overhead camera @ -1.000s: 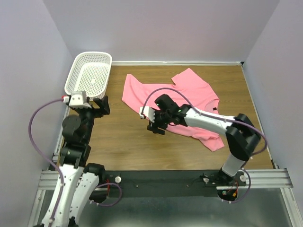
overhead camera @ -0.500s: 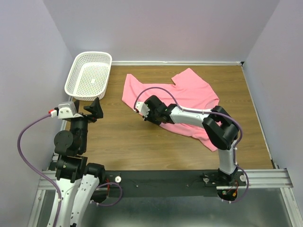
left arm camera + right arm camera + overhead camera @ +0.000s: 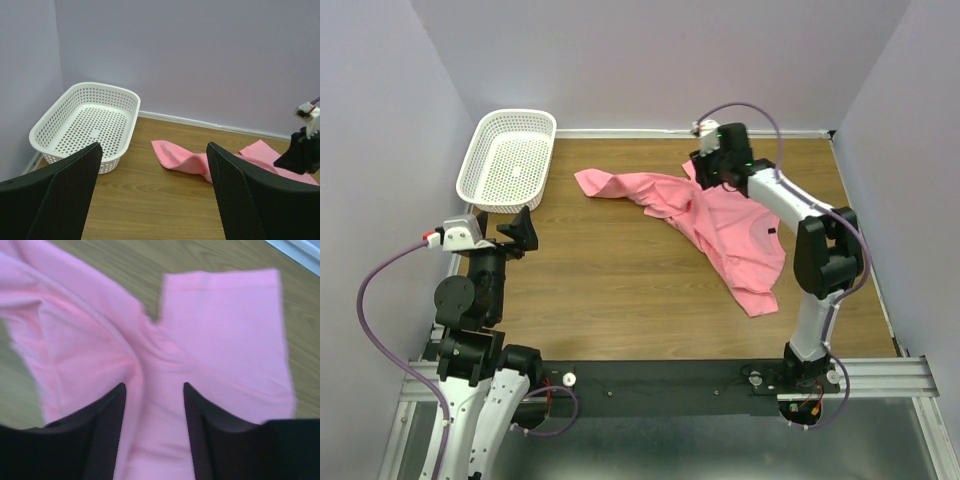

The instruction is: Fold and stack the t-shirts

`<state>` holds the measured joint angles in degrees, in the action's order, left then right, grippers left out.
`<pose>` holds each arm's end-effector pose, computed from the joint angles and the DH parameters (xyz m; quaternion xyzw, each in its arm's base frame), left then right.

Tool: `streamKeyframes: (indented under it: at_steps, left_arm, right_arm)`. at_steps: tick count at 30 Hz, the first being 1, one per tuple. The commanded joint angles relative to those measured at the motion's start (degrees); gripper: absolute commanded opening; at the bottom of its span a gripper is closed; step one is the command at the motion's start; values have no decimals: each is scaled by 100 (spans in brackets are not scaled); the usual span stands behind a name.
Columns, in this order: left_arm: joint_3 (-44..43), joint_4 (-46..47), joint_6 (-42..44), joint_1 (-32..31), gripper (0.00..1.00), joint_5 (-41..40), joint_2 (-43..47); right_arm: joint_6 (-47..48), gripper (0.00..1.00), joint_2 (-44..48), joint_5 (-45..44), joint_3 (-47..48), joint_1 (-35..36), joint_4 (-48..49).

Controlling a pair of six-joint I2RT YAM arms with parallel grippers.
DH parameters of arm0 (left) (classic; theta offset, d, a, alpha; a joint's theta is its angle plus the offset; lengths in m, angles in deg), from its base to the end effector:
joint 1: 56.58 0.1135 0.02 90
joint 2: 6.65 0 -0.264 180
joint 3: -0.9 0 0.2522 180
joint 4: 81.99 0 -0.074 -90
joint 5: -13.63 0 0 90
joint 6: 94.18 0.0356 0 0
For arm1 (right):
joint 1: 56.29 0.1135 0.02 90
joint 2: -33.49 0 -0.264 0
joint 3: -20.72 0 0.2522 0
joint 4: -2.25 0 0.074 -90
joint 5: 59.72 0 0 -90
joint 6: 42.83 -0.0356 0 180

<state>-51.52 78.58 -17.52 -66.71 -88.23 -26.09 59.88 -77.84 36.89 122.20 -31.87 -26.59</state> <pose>0.0883 -0.0083 0.3641 -0.0984 0.6129 -0.0963 0.7781 0.4079 0.1897 0.2479 -0.3102 0.8451 0.0958 0.4247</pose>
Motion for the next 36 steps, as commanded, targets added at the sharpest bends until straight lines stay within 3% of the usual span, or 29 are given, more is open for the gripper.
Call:
streamKeyframes:
  at_steps: [1, 2, 7, 10, 11, 13, 16, 20, 30, 36]
  left_arm:
    - [-2, 40, -2, 29, 93, 25, -42]
    - [-10, 40, 7, 29, 93, 43, -51]
    - [7, 40, -2, 29, 93, 61, -68]
    - [7, 49, -2, 29, 93, 78, -68]
    - [7, 49, 7, 29, 93, 87, -77]
    - [7, 66, -1, 29, 93, 105, -95]
    - [7, 57, 7, 37, 93, 131, -139]
    - [-2, 49, -2, 29, 93, 122, -165]
    - [7, 66, 16, 29, 93, 149, -139]
    - [7, 66, 16, 37, 93, 193, -139]
  right_arm:
    - [-50, 63, -153, -133, -201, -421, -418]
    - [-23, 67, -91, -264, -264, -447, -409]
    - [187, 68, 338, -83, -344, -447, -391]
    - [732, 66, 602, 1426, -484, -447, -479]
    - [1081, 66, 630, 2309, -536, -421, -627]
    - [1373, 65, 647, 2626, -598, -246, -699]
    - [1761, 65, 490, 2048, -546, 404, -699]
    - [1499, 65, -299, 1074, -2, 1019, -699]
    - [961, 61, -1619, -379, 1247, 1135, -708]
    - [900, 59, -1892, -503, 1274, 1135, -734]
